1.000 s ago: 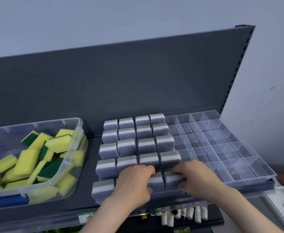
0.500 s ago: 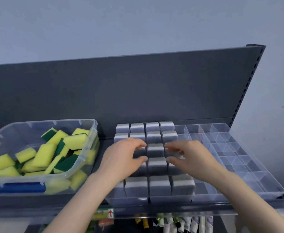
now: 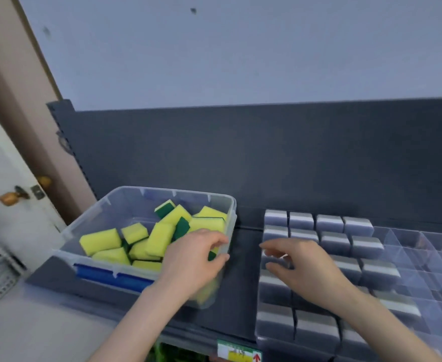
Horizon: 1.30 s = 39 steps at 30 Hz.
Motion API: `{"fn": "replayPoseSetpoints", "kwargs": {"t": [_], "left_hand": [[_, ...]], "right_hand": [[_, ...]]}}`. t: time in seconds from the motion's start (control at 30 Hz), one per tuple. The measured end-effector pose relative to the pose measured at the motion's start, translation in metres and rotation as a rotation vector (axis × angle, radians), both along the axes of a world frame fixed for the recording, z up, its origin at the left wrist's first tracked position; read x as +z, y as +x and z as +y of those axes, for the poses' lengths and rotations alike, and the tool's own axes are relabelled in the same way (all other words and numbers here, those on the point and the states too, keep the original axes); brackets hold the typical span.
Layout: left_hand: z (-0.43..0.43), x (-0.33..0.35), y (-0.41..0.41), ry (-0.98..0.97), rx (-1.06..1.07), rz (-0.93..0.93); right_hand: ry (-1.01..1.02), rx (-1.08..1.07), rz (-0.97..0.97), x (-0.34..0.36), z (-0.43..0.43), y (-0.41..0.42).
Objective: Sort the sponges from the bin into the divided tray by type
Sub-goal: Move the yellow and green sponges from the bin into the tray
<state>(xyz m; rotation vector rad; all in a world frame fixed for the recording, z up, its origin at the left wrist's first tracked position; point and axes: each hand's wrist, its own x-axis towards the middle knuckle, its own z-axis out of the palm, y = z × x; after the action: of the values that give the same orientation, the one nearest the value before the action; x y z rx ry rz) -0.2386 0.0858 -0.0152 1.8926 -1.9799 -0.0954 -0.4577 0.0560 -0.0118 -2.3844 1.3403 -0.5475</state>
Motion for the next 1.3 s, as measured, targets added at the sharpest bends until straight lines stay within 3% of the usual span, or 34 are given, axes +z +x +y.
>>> {"fn": "replayPoseSetpoints", "kwargs": {"t": [0.2, 0.33, 0.53, 0.6, 0.7, 0.8, 0.9, 0.97, 1.07, 1.17, 1.3], "left_hand": [[-0.015, -0.007, 0.094, 0.04, 0.074, 0.083], [-0.035, -0.008, 0.148, 0.084, 0.068, 0.262], [-0.066, -0.013, 0.202, 0.143, 0.0, 0.437], [-0.077, -0.015, 0.211, 0.161, -0.03, 0.545], [-0.088, -0.014, 0.215, 0.227, -0.036, 0.799], [-0.099, -0.009, 0.212, 0.437, 0.004, 1.036], [-0.109, -0.008, 0.207, 0.67, -0.067, 1.181], [-0.114, -0.008, 0.204, 0.711, -0.091, 1.287], [-0.124, -0.016, 0.21, 0.581, -0.062, 1.363], [-0.134, -0.029, 0.226, 0.318, 0.087, 1.312], [-0.135, -0.038, 0.238, 0.059, 0.202, 1.063]], "right_hand": [[0.018, 0.026, 0.014, -0.001, -0.025, 0.073], [-0.05, 0.04, 0.085, -0.003, -0.057, 0.127], [-0.134, -0.05, 0.58, -0.02, -0.103, 0.184], [-0.164, -0.084, 0.654, -0.024, -0.105, 0.19], [-0.271, -0.15, 0.427, -0.026, -0.1, 0.195], [-0.511, -0.122, 0.195, -0.018, -0.092, 0.203], [-0.635, -0.026, 0.158, -0.014, -0.091, 0.222], [-0.657, 0.021, 0.169, -0.015, -0.092, 0.234], [-0.629, 0.039, 0.151, -0.023, -0.094, 0.239], [-0.481, -0.058, 0.125, -0.027, -0.094, 0.233], [-0.052, -0.25, 0.448, -0.038, -0.097, 0.231]]}}
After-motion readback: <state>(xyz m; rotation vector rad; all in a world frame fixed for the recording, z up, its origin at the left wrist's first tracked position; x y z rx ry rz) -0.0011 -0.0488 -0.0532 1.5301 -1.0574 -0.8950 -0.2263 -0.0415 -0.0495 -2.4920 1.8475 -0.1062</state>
